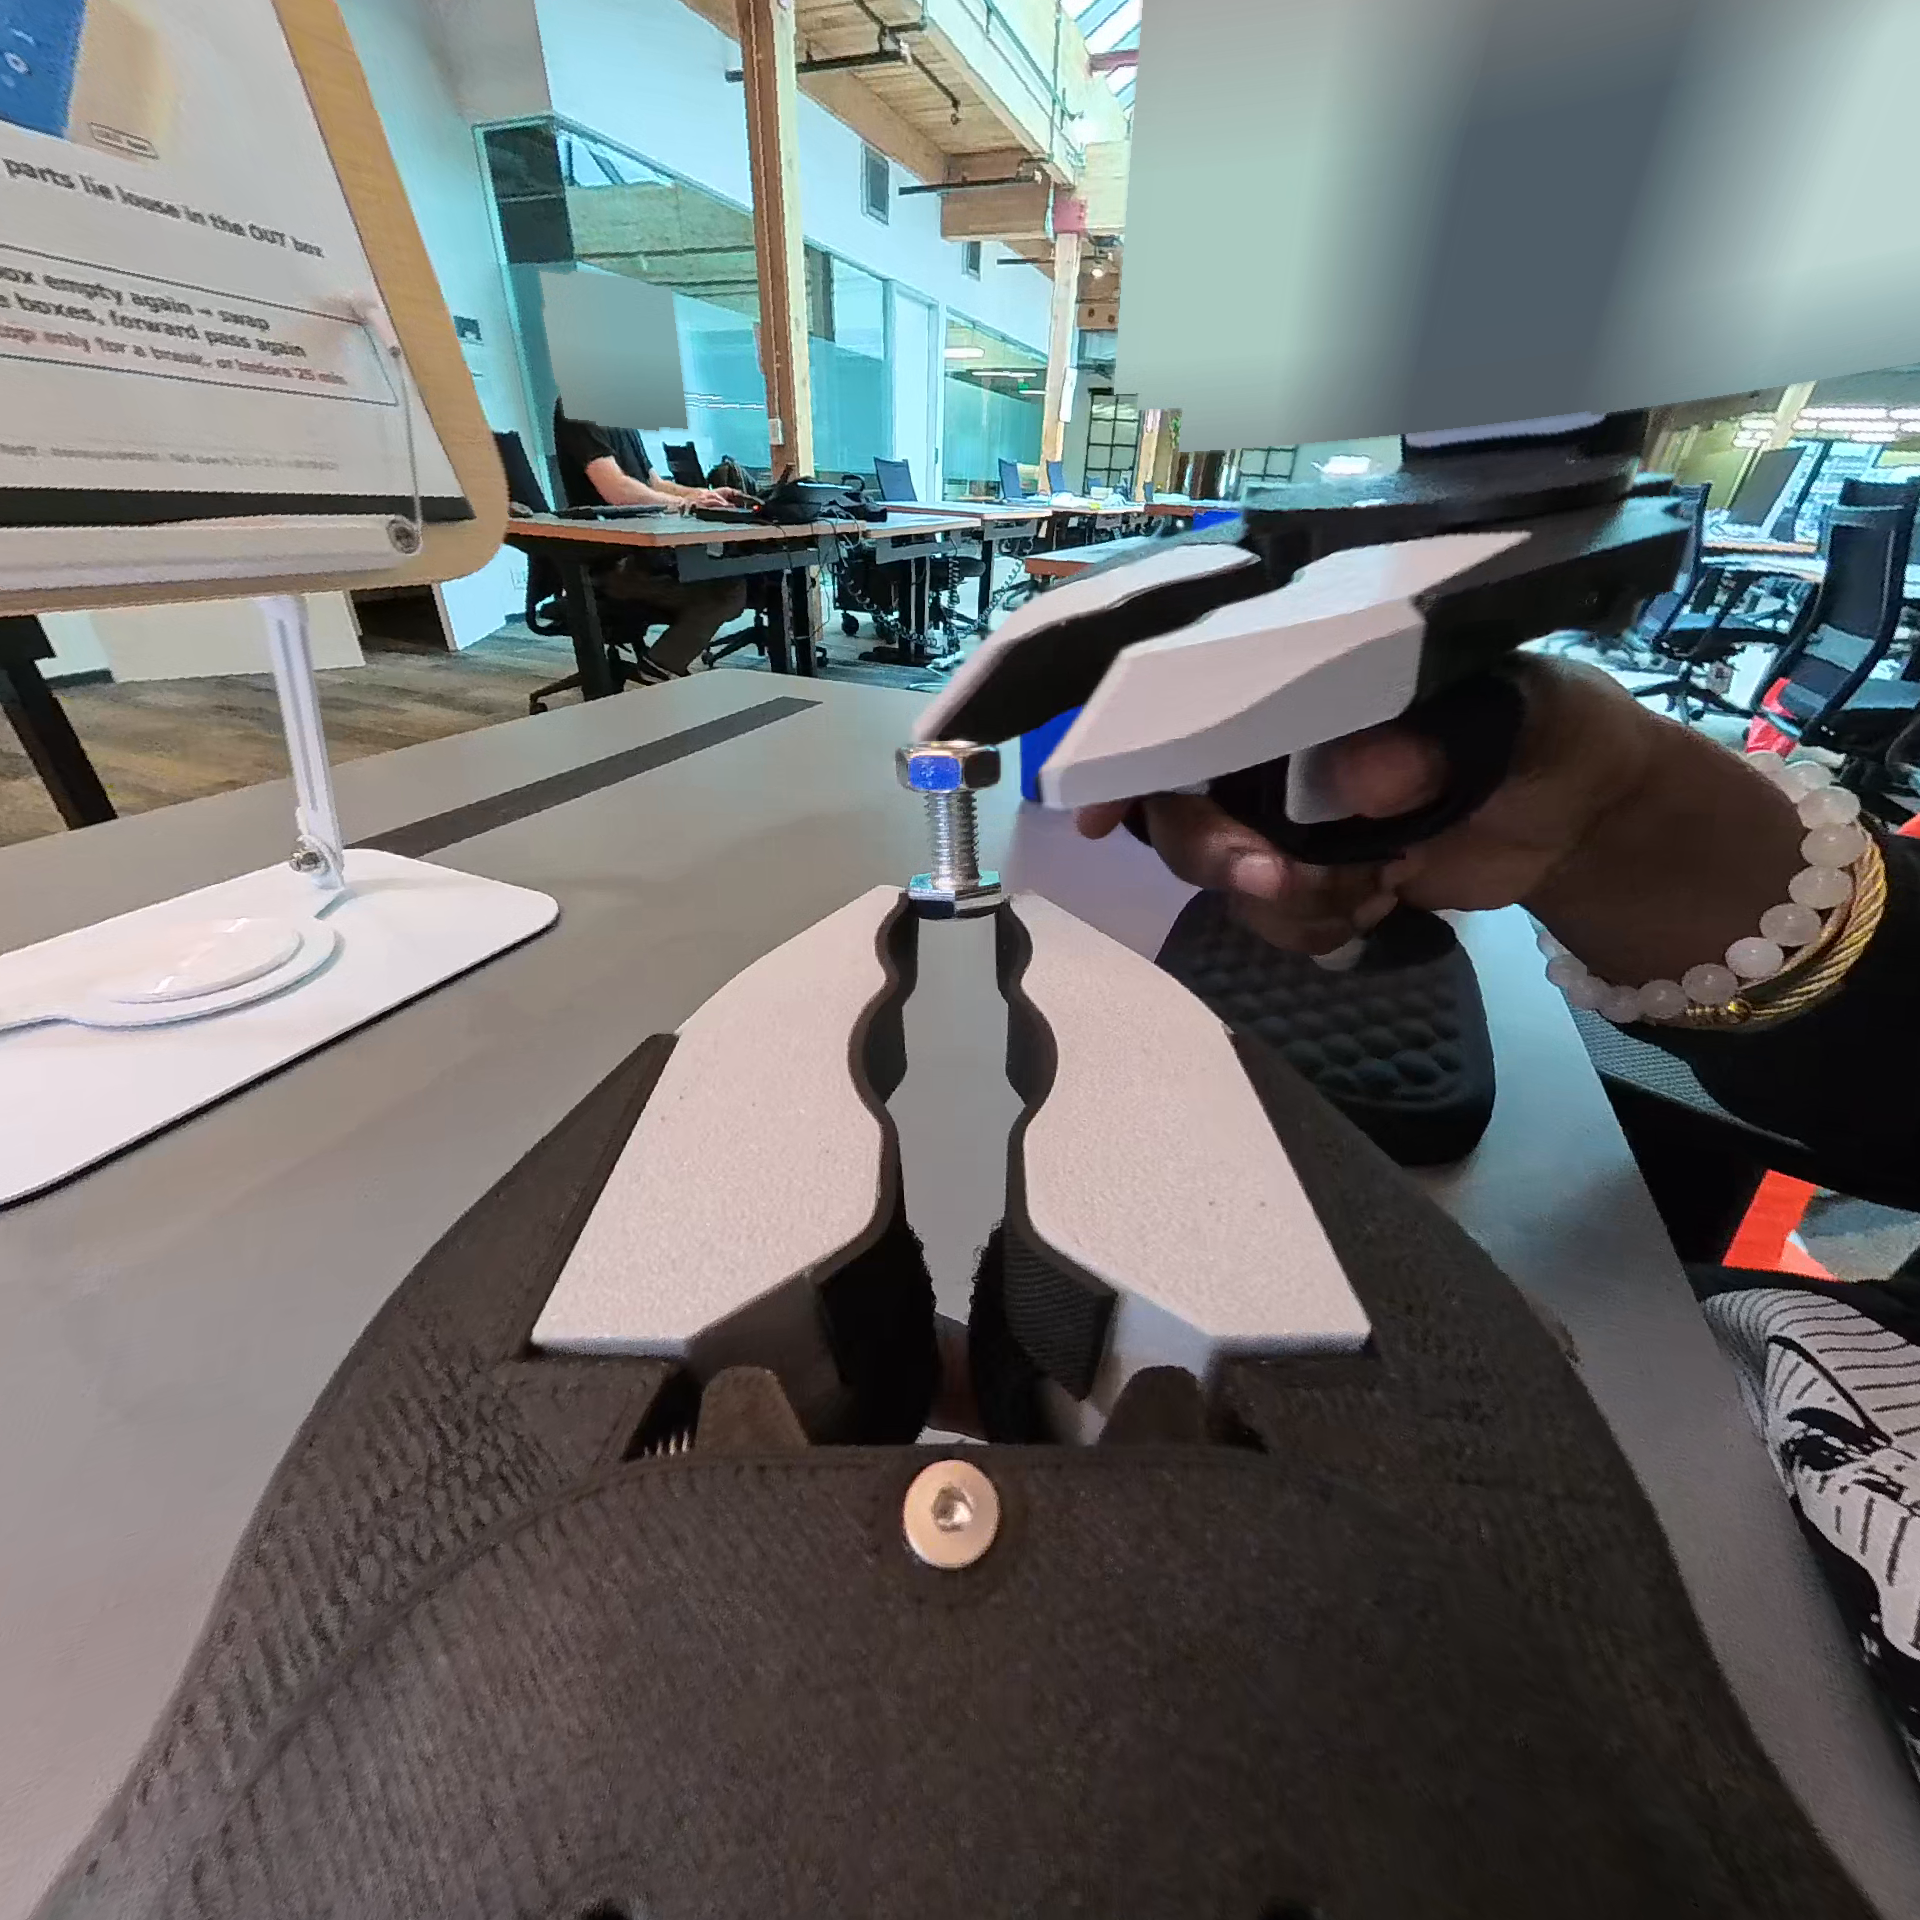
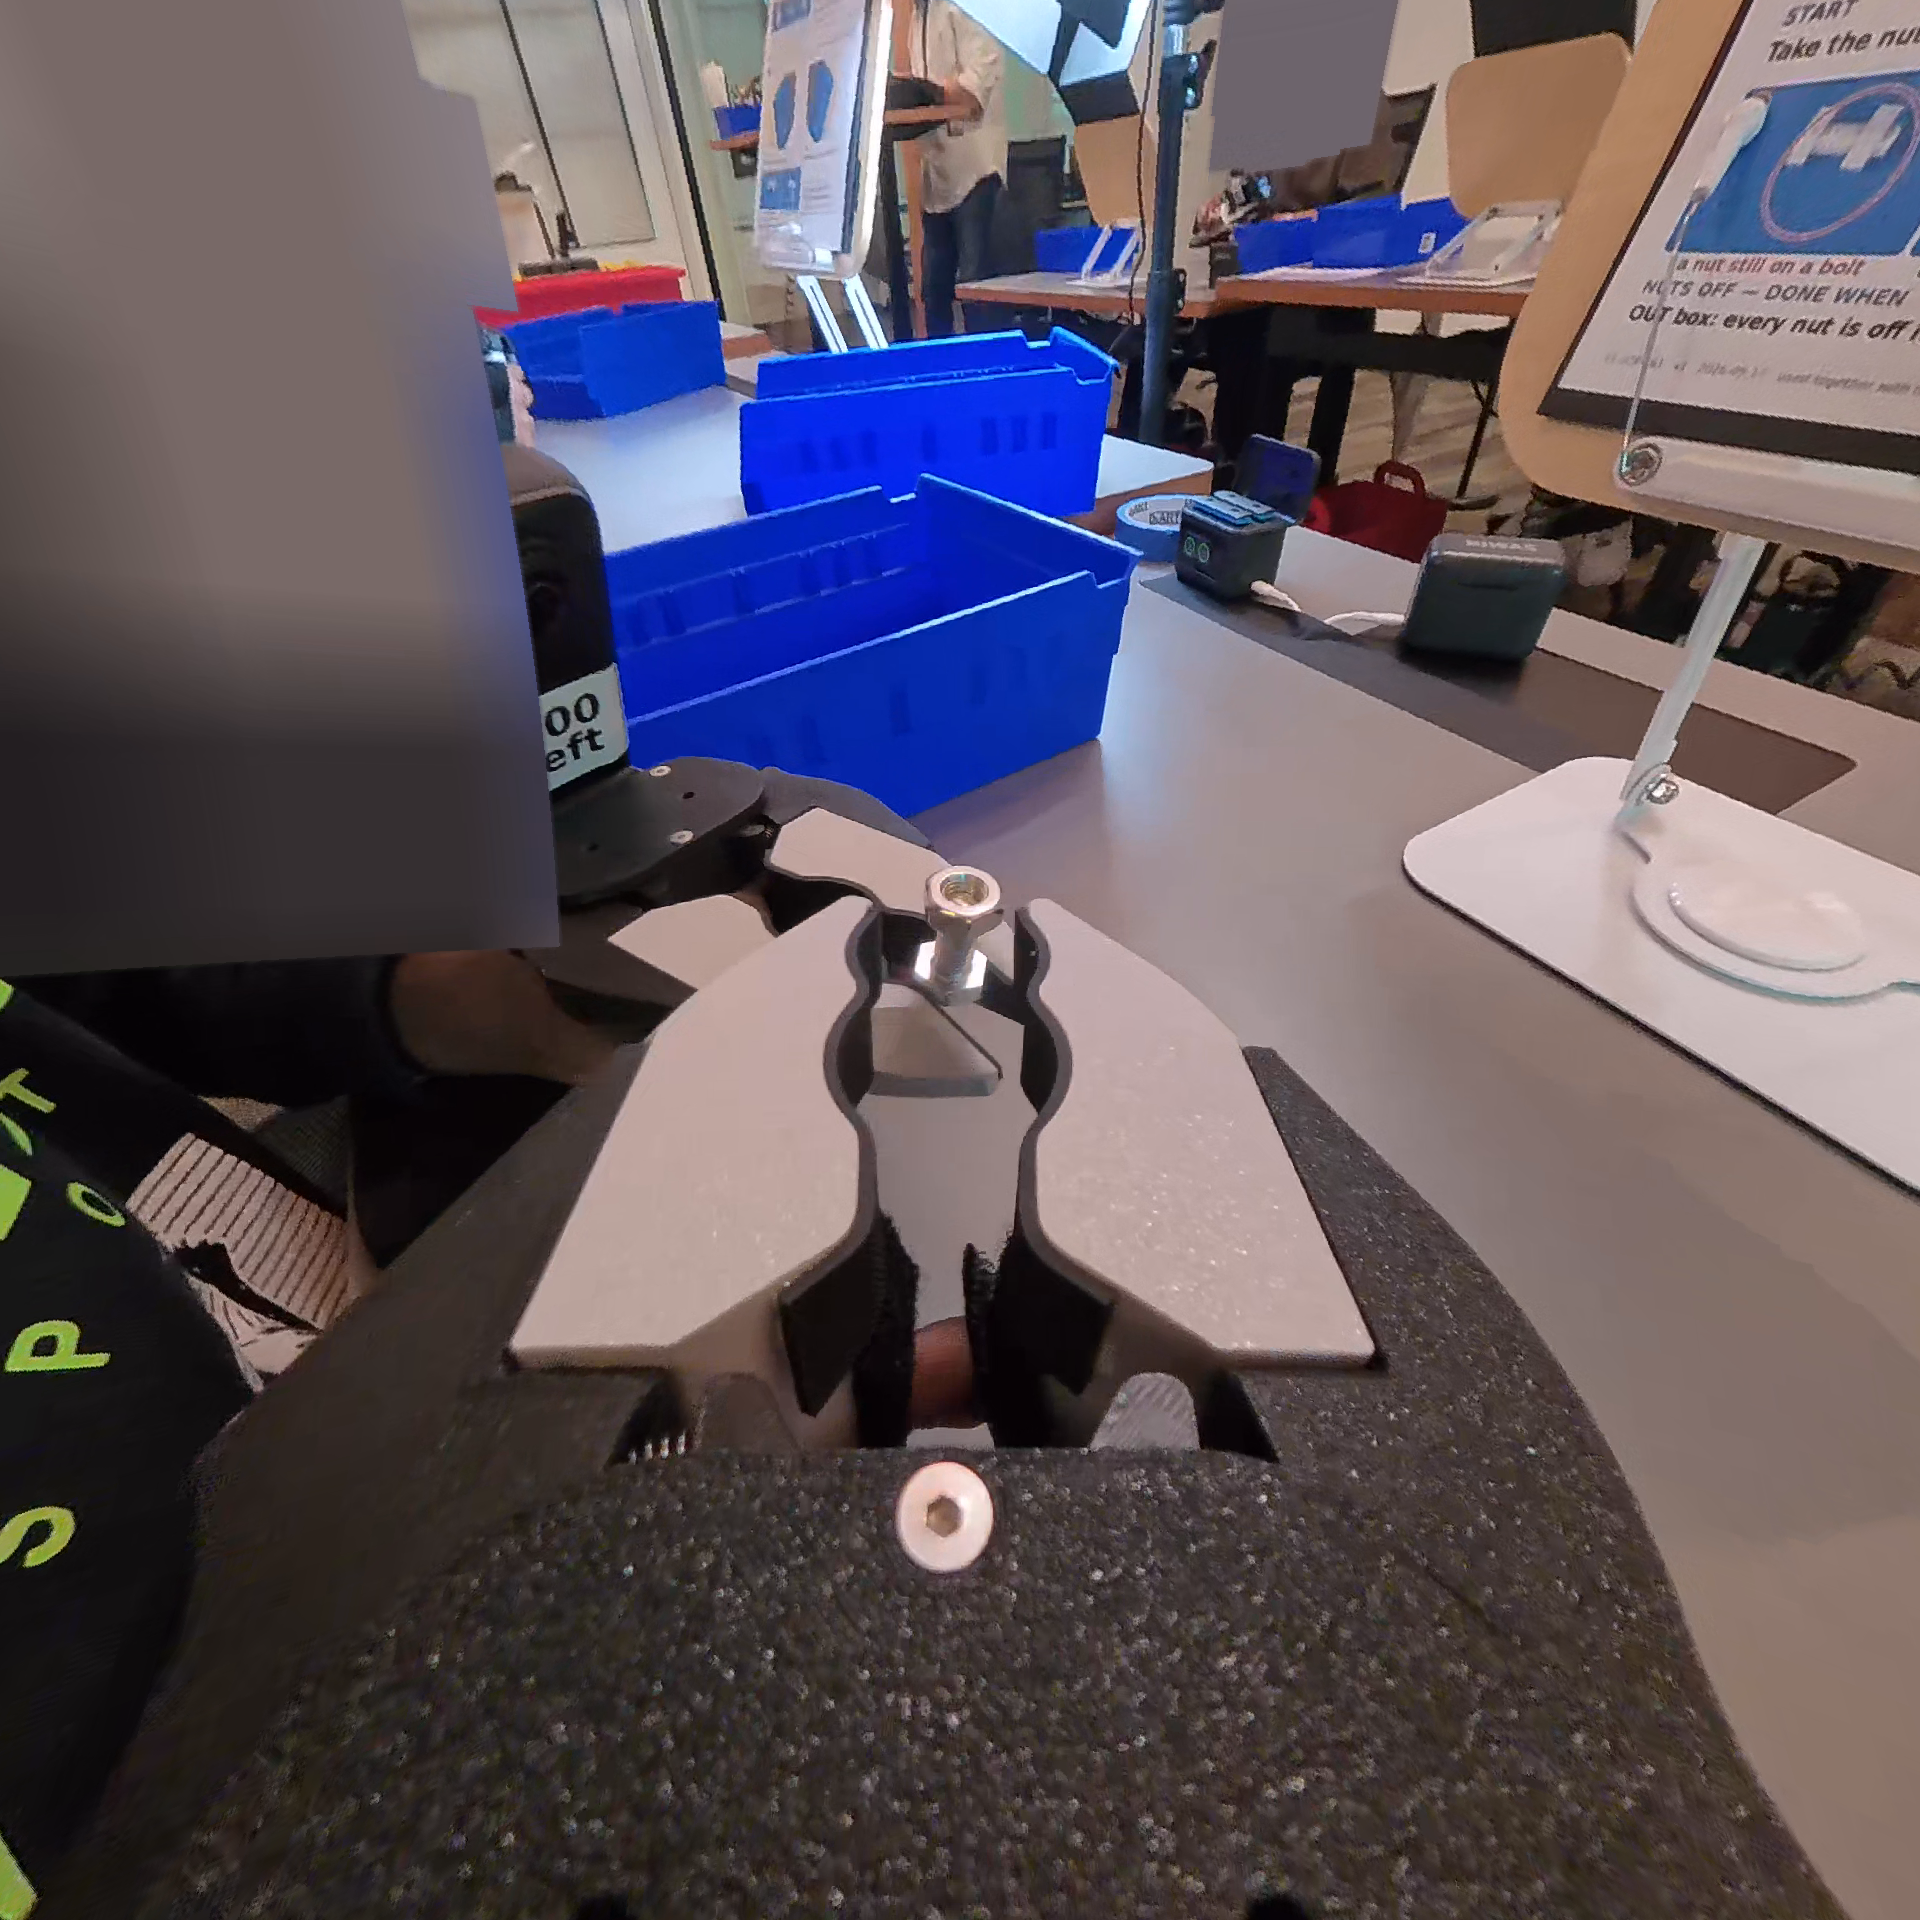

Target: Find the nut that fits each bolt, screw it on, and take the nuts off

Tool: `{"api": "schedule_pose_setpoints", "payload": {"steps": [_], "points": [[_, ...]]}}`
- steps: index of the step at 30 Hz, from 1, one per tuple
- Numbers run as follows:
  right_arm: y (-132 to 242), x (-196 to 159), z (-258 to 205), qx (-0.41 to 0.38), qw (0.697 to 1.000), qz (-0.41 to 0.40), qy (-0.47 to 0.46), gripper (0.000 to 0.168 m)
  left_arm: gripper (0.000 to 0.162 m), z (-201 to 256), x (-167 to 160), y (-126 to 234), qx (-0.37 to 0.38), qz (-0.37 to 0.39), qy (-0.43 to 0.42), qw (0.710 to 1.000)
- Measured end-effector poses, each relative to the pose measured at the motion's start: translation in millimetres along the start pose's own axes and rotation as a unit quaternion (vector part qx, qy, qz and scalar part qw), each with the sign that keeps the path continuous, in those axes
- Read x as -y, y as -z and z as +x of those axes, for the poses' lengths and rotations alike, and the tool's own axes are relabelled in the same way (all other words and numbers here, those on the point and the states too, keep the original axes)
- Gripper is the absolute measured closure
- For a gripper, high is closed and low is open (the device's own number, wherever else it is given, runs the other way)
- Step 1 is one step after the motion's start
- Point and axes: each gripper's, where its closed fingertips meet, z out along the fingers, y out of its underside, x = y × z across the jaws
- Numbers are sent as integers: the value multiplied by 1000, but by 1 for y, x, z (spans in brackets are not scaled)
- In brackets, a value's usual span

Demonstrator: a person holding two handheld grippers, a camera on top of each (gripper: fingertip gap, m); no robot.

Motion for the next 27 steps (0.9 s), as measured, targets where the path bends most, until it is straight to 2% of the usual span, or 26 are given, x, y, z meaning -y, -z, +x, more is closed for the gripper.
{"api": "schedule_pose_setpoints", "payload": {"steps": [5,9,14,20,23,27], "points": [[2,0,1,23,999,24,-14,140,147,0,2,1,-6,8,7,1000],[3,5,-2,54,996,58,-39,146,147,2,1,0,-10,6,-2,1000],[4,2,-6,65,995,59,-39,139,147,1,-1,0,-9,3,-1,1000],[9,-1,-5,60,996,62,-39,146,147,0,-1,0,-8,3,0,1000],[5,0,-1,57,995,70,-47,132,147,4,-3,-2,-20,-1,0,1000],[0,-2,-5,71,994,63,-44,130,147,5,-5,-3,-21,-6,-5,1000]]}}
